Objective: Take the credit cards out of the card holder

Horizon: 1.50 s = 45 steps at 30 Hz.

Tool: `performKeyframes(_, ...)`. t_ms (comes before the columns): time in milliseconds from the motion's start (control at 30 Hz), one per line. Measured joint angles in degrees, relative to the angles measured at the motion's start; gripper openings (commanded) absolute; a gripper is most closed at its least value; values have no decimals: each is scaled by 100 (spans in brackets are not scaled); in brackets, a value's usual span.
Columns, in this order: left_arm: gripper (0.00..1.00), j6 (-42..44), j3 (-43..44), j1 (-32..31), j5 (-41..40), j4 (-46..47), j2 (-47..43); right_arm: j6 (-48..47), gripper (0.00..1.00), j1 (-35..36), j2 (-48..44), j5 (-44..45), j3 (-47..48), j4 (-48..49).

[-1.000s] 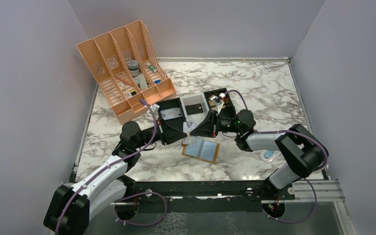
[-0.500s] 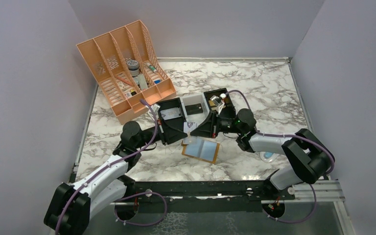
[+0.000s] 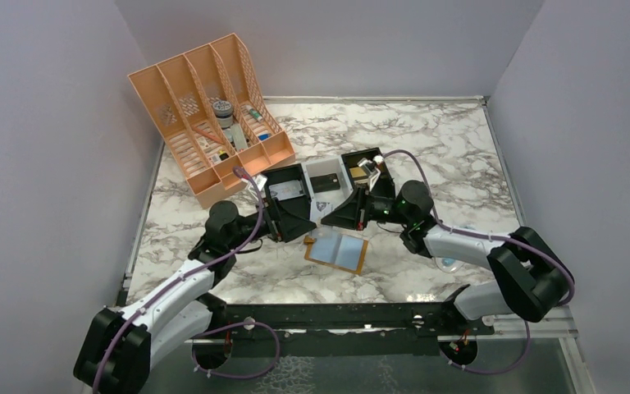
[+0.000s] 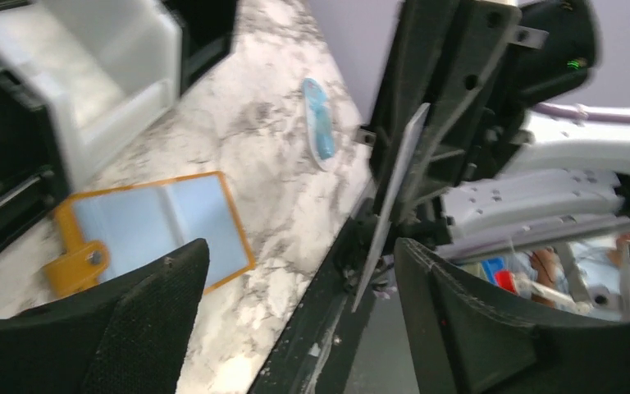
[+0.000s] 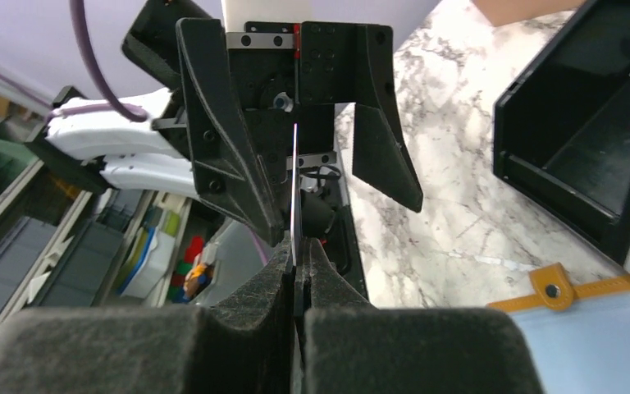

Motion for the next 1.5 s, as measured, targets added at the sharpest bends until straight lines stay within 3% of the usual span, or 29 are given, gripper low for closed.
performKeyframes(100, 99, 374, 181, 0, -378, -905, -173, -208, 1, 0, -201, 232, 2, -487)
performKeyframes(433, 99, 2076, 1958, 2, -2474, -4183, -496, -1257, 1, 0, -861, 992, 450, -2398)
performKeyframes(667, 99, 2747, 2817, 2, -4284, -5668, -323, -1886, 1, 0, -1029, 1307, 750, -3228)
performKeyframes(867, 99, 3139, 3134, 179, -5018, -6260, 323, -2433, 1, 17, -1012, 1432, 1268, -3827)
performKeyframes(1133, 99, 3324, 2780, 1777, -4538, -6201, 280, -3604, 1, 857, -345, 2658, 2441, -4815)
performKeyframes(1300, 99, 3327, 2599, 1801, -4435, -6196, 2, -4590, 1, 1484, 730, 3672, 3401, -5287)
performKeyframes(1500, 99, 3314, 2586, 1801, -4640, -6124, -448, -5462, 1, 1703, 1919, 4441, 4258, -5718)
